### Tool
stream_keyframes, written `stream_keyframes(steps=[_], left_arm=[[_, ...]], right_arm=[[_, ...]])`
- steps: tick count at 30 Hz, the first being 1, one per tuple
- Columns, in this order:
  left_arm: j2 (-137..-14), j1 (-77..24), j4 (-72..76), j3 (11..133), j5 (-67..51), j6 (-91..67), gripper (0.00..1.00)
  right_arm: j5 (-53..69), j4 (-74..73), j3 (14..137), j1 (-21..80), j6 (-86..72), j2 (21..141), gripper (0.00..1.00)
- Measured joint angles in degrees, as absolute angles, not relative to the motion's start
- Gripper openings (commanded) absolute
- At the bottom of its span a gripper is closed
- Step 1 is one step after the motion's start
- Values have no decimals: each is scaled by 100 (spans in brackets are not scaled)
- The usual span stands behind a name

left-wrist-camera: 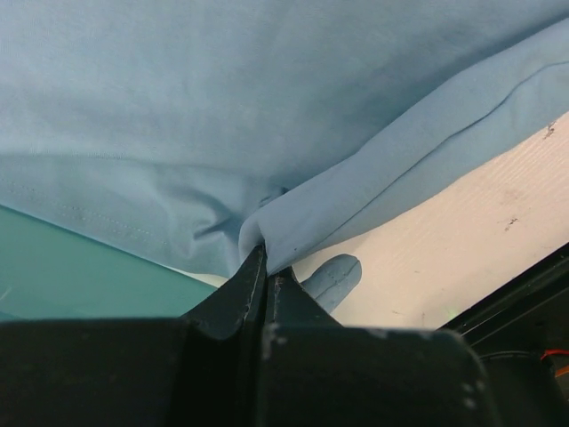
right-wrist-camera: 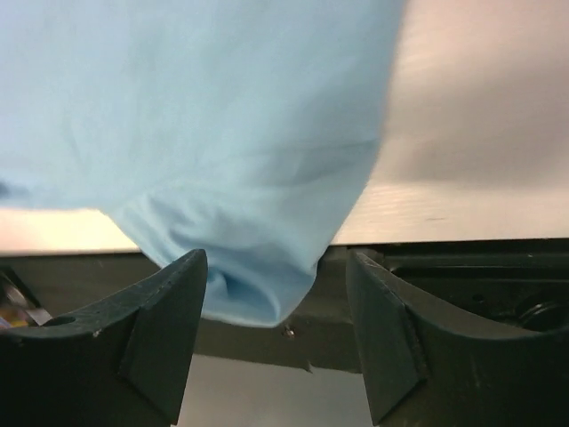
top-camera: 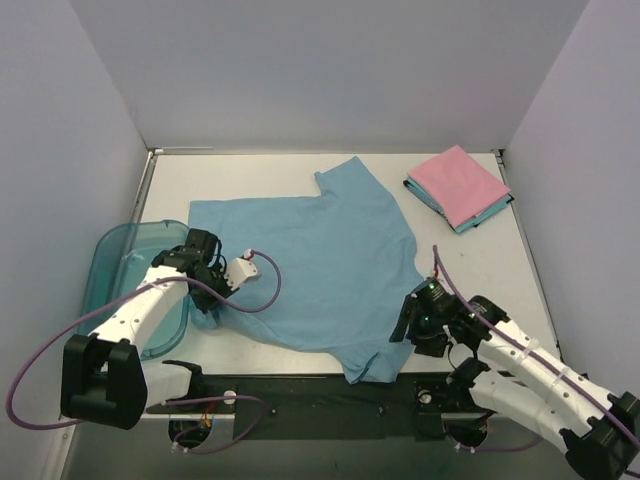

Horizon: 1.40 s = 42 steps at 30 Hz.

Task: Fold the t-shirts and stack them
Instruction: Flatten out the tshirt, then grap the side of the flattened tshirt closest away from the robot with both arms

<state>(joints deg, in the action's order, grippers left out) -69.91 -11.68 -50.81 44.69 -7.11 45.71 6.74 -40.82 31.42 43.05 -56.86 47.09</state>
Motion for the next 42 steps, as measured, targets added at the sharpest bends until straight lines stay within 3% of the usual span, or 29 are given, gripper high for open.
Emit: stream_keyframes(steps=[9, 11, 12, 14, 27, 28, 30, 31, 33, 38, 42], left_arm=[[-6958, -1168, -5083, 4449, -740, 4567, 0], [-6949, -1168, -5087, 4449, -740, 4567, 0], [-6945, -1168, -5092, 4449, -740, 4563, 0], [-6938, -1164, -5092, 4449, -738, 4547, 0], [-6755, -1315, -5400, 4447, -976, 4552, 0], [-6748, -1352, -5426, 4438, -1024, 4552, 0], [-6718, -1431, -5435, 4370, -1109, 4550, 0], [-6711, -1470, -5448, 4333, -1133, 4547, 0], [-6711, -1594, -5468, 4233, -1151, 4523, 0], [-6720, -1745, -5461, 4093, -1177, 4414, 0], [-6722, -1754, -5461, 4084, -1181, 4353, 0]], right_arm=[[541, -3673, 2620, 3070, -5732, 4971, 53], [591, -3361, 2550, 2936, -5621, 5360, 38], [652, -3120, 2488, 2871, -5544, 5594, 21], [786, -2864, 2410, 2696, -5402, 5911, 0], [934, -2989, 2926, 239, -4226, 6051, 1], [930, -2995, 3009, 156, -4104, 6145, 3], [921, -3030, 3157, 80, -3907, 6329, 16], [923, -3070, 3258, 71, -3809, 6438, 34], [928, -3127, 3509, 67, -3638, 6681, 44], [849, -3470, 3841, 180, -3472, 6751, 48], [635, -4147, 3841, 1020, -3992, 6066, 51]])
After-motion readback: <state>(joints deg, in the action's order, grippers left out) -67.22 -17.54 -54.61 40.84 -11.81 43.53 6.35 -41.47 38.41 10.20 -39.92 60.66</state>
